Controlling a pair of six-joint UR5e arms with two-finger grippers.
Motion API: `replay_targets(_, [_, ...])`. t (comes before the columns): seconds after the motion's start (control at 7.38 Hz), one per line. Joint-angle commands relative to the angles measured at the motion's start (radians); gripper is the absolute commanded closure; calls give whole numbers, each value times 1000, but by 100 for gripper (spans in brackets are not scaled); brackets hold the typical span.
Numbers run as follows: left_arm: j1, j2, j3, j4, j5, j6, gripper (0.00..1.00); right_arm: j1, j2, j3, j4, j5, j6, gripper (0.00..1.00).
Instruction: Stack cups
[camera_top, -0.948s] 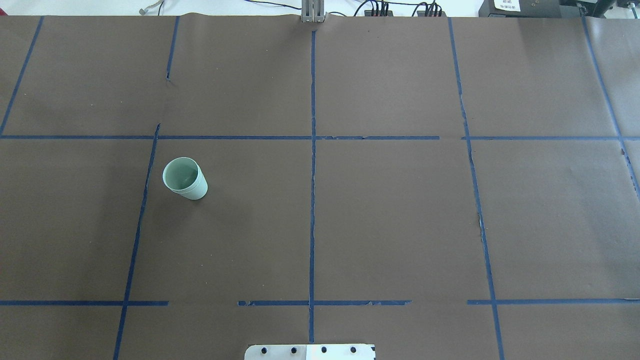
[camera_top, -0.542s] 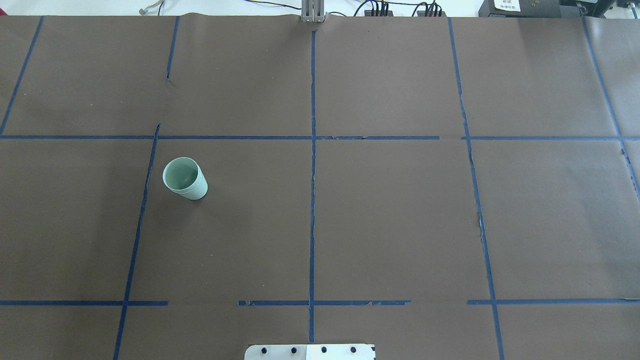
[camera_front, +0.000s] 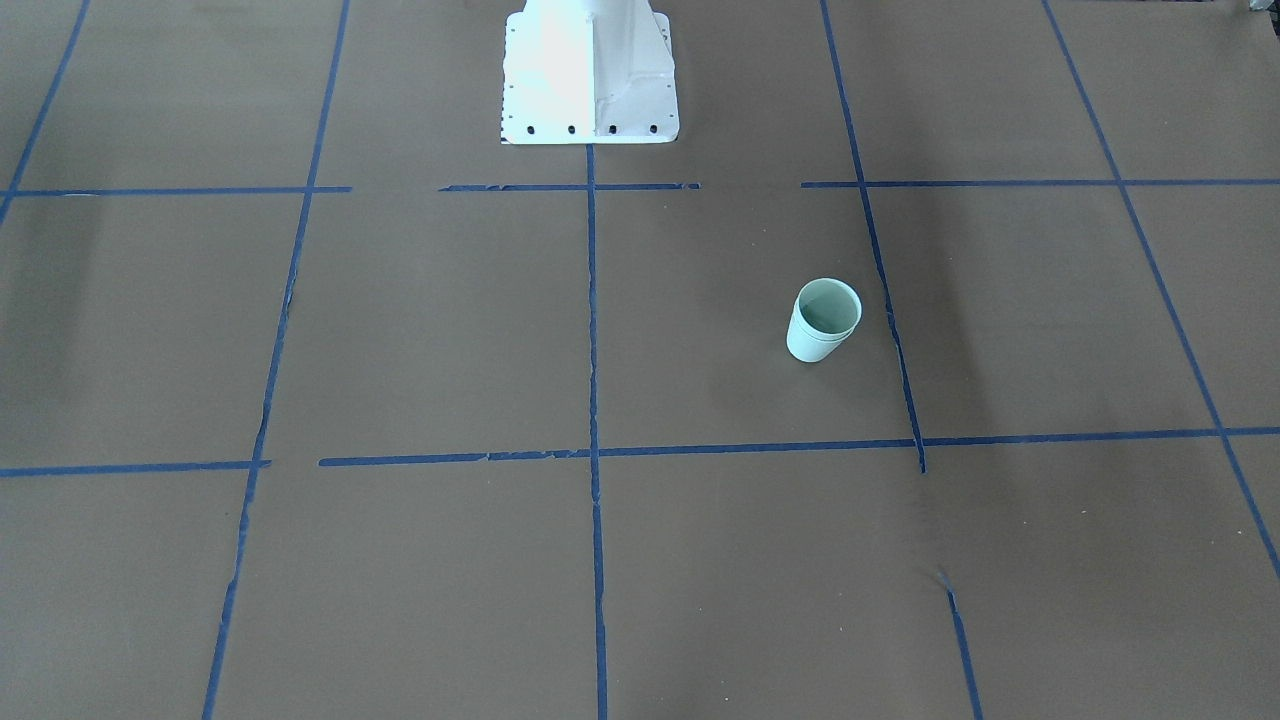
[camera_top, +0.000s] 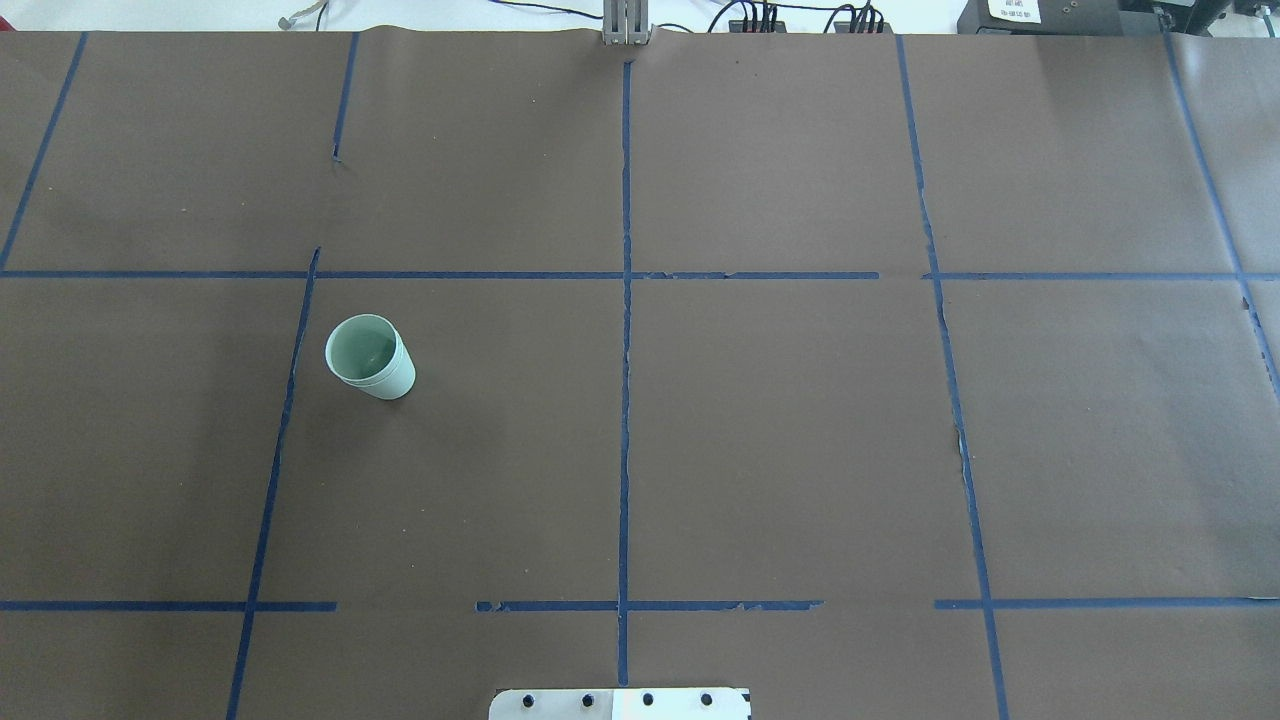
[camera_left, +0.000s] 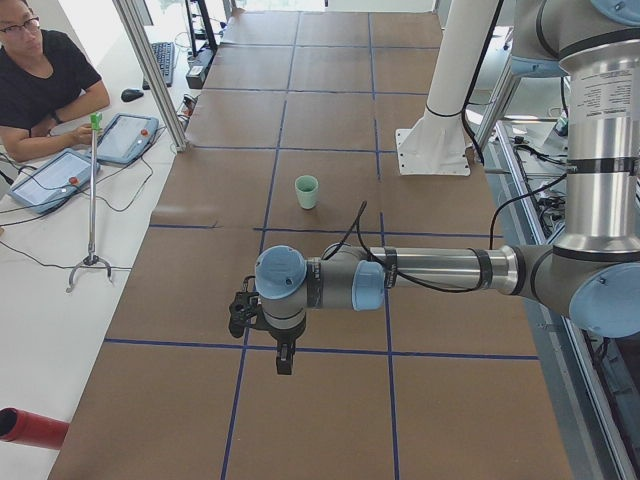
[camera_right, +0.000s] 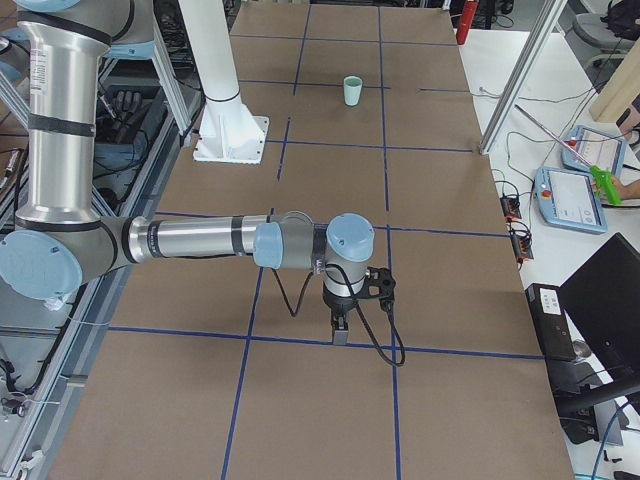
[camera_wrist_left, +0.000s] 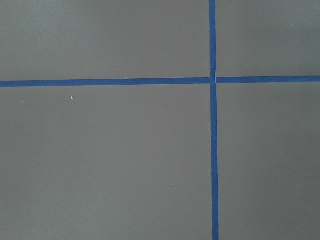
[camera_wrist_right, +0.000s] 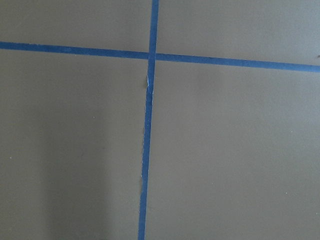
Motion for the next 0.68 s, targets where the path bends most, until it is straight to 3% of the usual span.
replay_targets(0.0, [0, -1, -1, 0, 0, 0, 0, 0, 0, -1, -1, -2, 0, 0])
replay_targets(0.54, [2, -7, -1, 0, 0, 0, 0, -1, 0, 0, -1, 0, 0, 0])
